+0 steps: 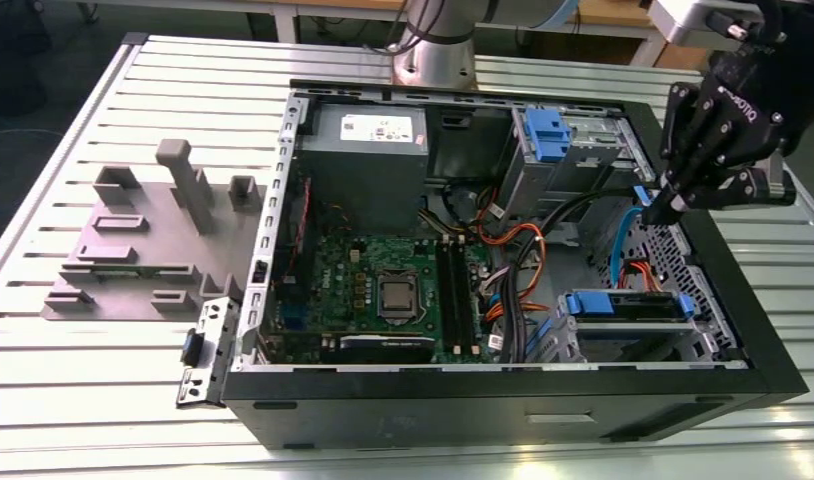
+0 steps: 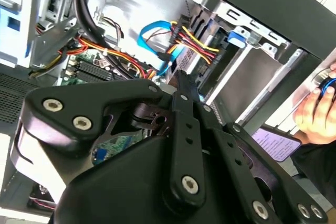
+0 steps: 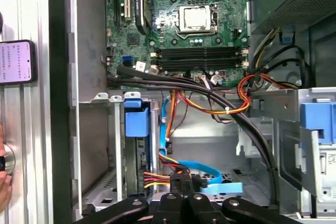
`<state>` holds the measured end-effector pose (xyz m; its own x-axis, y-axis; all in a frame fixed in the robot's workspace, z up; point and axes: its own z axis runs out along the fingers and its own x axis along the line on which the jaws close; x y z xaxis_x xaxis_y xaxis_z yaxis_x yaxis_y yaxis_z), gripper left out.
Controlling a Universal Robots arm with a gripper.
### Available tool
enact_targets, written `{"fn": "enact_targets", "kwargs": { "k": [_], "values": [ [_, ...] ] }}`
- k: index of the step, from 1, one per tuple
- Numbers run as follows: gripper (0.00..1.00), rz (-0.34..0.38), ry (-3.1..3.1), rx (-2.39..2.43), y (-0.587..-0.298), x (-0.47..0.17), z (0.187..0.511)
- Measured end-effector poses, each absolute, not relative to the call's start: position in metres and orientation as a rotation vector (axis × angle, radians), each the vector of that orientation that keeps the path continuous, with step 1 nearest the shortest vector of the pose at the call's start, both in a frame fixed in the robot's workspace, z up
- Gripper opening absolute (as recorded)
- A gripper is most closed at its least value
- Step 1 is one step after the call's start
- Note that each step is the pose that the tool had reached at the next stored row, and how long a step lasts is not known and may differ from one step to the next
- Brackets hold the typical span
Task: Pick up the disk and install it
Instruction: 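Insert the second disk wire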
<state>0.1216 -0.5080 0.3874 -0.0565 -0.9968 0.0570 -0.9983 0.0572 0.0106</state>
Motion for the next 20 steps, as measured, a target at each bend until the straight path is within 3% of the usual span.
{"fn": "enact_targets", "kwargs": {
  "k": [12, 14, 16, 17, 20],
  "values": [
    [0.11, 0.078, -2.23, 2.115, -0.493, 0.122, 0.387],
    [0.24, 0.087, -2.226, 2.112, -0.492, 0.122, 0.386],
    [0.24, 0.094, -2.222, 2.109, -0.491, 0.122, 0.386],
    [0.3, 0.097, -2.22, 2.108, -0.49, 0.122, 0.385],
    [0.3, 0.106, -2.215, 2.105, -0.488, 0.122, 0.384]
  ]
}}
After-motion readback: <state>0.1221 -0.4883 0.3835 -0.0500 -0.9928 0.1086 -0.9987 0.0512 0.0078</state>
